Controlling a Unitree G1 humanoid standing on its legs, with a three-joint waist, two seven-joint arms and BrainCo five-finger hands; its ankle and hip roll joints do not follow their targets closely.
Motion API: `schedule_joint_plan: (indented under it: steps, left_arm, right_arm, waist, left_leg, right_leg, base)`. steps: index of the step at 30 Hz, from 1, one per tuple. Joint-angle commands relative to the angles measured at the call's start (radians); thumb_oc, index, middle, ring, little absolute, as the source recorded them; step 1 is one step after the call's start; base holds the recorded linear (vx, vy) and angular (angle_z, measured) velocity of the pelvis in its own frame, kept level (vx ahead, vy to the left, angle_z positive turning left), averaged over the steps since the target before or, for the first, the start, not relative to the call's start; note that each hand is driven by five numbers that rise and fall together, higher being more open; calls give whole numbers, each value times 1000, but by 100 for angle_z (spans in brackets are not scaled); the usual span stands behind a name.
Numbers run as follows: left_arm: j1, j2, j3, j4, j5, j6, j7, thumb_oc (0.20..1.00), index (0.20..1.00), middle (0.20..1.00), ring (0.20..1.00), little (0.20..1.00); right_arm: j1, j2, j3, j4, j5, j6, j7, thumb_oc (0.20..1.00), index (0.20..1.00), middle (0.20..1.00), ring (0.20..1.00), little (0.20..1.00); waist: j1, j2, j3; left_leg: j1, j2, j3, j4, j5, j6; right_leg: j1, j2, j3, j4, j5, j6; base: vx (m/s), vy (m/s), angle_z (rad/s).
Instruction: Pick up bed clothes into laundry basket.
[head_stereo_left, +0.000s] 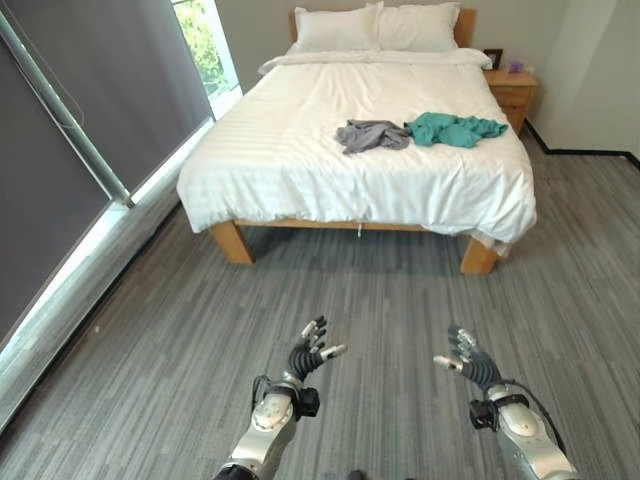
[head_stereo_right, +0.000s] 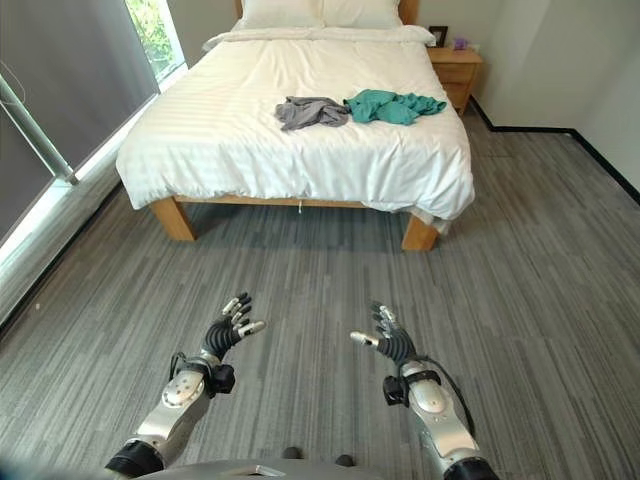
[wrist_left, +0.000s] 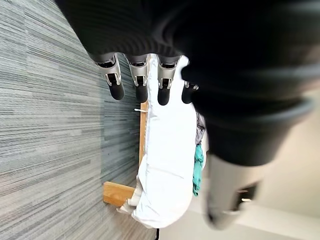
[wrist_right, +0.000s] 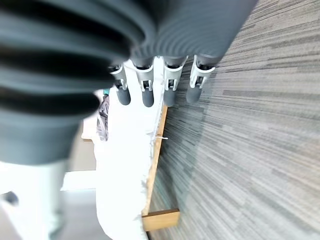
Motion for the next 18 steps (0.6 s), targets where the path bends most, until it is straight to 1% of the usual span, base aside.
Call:
schedule_joint_plan:
  steps: [1, 4, 7, 9, 11, 12, 13, 14, 15, 16, 17, 18]
  left_arm:
    - [-40, 26, 36, -83, 7, -79, -8, 1000, 1000, 1000, 1000, 1000]
    - [-46, 29, 37, -108, 4, -77, -5, 1000, 1000, 1000, 1000, 1000]
    - [-65, 43, 24, -144, -7, -69, -14, 1000, 1000, 1000, 1000, 1000]
    - [-66, 45, 20, -150, -10, -70, -18, 1000, 1000, 1000, 1000, 1000]
    - [-70, 52, 24, -161, -19, -77, -25, 1000, 1000, 1000, 1000, 1000]
    - [-71, 50, 26, -162, -26, -79, -28, 1000, 1000, 1000, 1000, 1000]
    - [-74, 47, 24, -163, -36, -80, -30, 1000, 1000, 1000, 1000, 1000]
    - [-94, 32, 12, -145, -49, -79, -35, 1000, 1000, 1000, 1000, 1000]
    - [-95, 32, 12, -144, -50, -79, -36, 1000, 1000, 1000, 1000, 1000]
    - [-117, 21, 3, -134, -51, -79, -29, 1000, 1000, 1000, 1000, 1000]
    - [-132, 16, -2, -128, -51, -81, -20, 1000, 1000, 1000, 1000, 1000]
    - [-140, 11, -5, -125, -55, -84, -8, 1000, 1000, 1000, 1000, 1000]
  right_arm:
    - [-2, -26, -41, -145, -31, -66, 20, 1000, 1000, 1000, 1000, 1000]
    - [5, -27, -56, -179, -33, -68, 14, 1000, 1000, 1000, 1000, 1000]
    - [-1, -35, -56, -207, -35, -65, 18, 1000, 1000, 1000, 1000, 1000]
    - [-5, -35, -53, -204, -35, -64, 19, 1000, 1000, 1000, 1000, 1000]
    - [-16, -42, -44, -210, -55, -61, 20, 1000, 1000, 1000, 1000, 1000]
    - [-18, -43, -44, -213, -64, -58, 21, 1000, 1000, 1000, 1000, 1000]
    - [-18, -46, -43, -218, -68, -61, 22, 1000, 1000, 1000, 1000, 1000]
    - [-18, -48, -40, -229, -64, -65, 23, 1000, 1000, 1000, 1000, 1000]
    - [-19, -48, -41, -229, -64, -65, 23, 1000, 1000, 1000, 1000, 1000]
    - [-23, -55, -41, -243, -62, -65, 21, 1000, 1000, 1000, 1000, 1000]
    - [-30, -60, -36, -238, -63, -66, 14, 1000, 1000, 1000, 1000, 1000]
    - [-40, -65, -32, -232, -64, -63, 5, 1000, 1000, 1000, 1000, 1000]
  waist:
    - [7, -17, -1]
    - [8, -19, -2]
    - [-1, -20, 9]
    - [-2, -19, 14]
    - [-11, -17, 30]
    - [-12, -19, 40]
    - [-15, -22, 54]
    - [-10, -28, 94]
    - [-9, -28, 95]
    - [0, -34, 126]
    - [7, -40, 145]
    - [12, -47, 156]
  left_leg:
    - [0, 26, -105, 5, -23, -54]
    - [-3, 28, -122, 5, -19, -56]
    - [-9, 35, -151, 5, -13, -54]
    - [-9, 38, -152, 5, -13, -56]
    - [3, 57, -139, 5, -23, -65]
    - [9, 66, -123, 25, -31, -68]
    - [4, 69, -108, 88, -59, -72]
    - [-56, 69, -69, 268, -46, -98]
    - [-61, 69, -69, 277, -50, -98]
    - [-127, 65, -71, 394, 5, -105]
    - [-179, 58, -77, 493, 42, -103]
    - [-220, 44, -77, 539, 59, -93]
  right_leg:
    - [-63, -40, 4, 14, 40, 70]
    - [-63, -36, 2, 17, 34, 65]
    - [-72, -18, 11, 38, 19, 49]
    - [-77, -12, 13, 48, 14, 47]
    - [-85, 3, 32, 69, 0, 40]
    - [-80, 7, 41, 73, -5, 38]
    - [-64, 6, 47, 72, -19, 34]
    - [-33, 9, 62, 73, -22, 22]
    - [-33, 10, 62, 72, -21, 22]
    - [-13, 13, 73, 70, -23, 12]
    - [-13, 11, 78, 79, -23, 3]
    - [-11, 8, 89, 86, -28, -5]
  base:
    - [9, -8, 6]
    - [-7, -21, 7]
    - [-9, -79, 19]
    - [5, -76, 6]
    - [35, -123, -1]
    - [88, -109, -9]
    - [78, -155, -28]
    - [54, -120, -47]
    - [-8, -141, -63]
    - [-33, -101, -68]
    - [-16, -148, -58]
    - [49, -112, -54]
